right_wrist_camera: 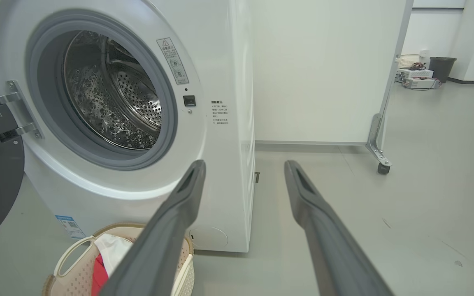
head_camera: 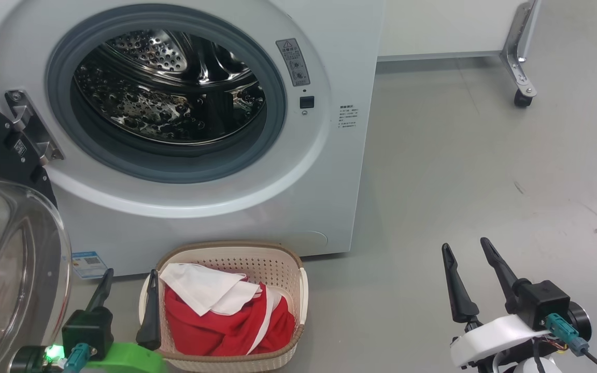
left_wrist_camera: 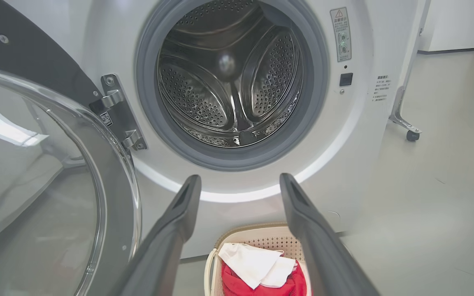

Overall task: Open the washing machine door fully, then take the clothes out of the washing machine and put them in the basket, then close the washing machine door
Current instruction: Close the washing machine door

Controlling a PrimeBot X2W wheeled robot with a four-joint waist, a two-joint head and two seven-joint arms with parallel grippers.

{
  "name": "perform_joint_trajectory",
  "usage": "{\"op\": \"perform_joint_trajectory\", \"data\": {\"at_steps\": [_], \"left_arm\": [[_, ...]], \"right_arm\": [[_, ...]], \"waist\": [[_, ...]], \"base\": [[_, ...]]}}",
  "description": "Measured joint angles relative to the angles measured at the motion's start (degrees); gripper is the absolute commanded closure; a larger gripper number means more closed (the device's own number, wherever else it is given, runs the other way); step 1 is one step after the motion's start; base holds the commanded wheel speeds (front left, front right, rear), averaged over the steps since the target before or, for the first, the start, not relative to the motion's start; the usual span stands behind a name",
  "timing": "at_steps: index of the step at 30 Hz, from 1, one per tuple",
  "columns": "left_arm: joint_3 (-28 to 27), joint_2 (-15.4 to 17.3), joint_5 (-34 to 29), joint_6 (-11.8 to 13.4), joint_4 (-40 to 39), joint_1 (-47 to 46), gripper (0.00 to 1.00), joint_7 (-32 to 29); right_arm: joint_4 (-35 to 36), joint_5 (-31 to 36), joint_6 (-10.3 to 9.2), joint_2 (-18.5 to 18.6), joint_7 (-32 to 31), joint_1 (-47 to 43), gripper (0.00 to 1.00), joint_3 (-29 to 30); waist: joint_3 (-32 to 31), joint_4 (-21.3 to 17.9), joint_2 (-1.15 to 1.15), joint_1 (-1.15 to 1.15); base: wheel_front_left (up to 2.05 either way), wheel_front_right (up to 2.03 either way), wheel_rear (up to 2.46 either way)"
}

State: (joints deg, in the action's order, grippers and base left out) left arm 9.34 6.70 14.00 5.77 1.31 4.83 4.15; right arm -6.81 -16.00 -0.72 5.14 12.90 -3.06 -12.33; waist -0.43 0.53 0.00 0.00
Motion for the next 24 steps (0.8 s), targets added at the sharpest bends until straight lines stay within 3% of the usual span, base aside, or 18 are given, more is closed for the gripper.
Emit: {"op": "perform_joint_trajectory", "data": {"at_steps": [24], "left_arm": [[-0.46,-0.13,-0.15,0.45,-3.39,1.07,0.0,0.02]], "right_arm": [[0.59,-0.01,-0.02,0.09,-0.01,-0.73,0.0,-0.3]], "waist": [[0.67,-0.16,0.0,0.0]], "base": [[-0.88,0.88,0.0]]}}
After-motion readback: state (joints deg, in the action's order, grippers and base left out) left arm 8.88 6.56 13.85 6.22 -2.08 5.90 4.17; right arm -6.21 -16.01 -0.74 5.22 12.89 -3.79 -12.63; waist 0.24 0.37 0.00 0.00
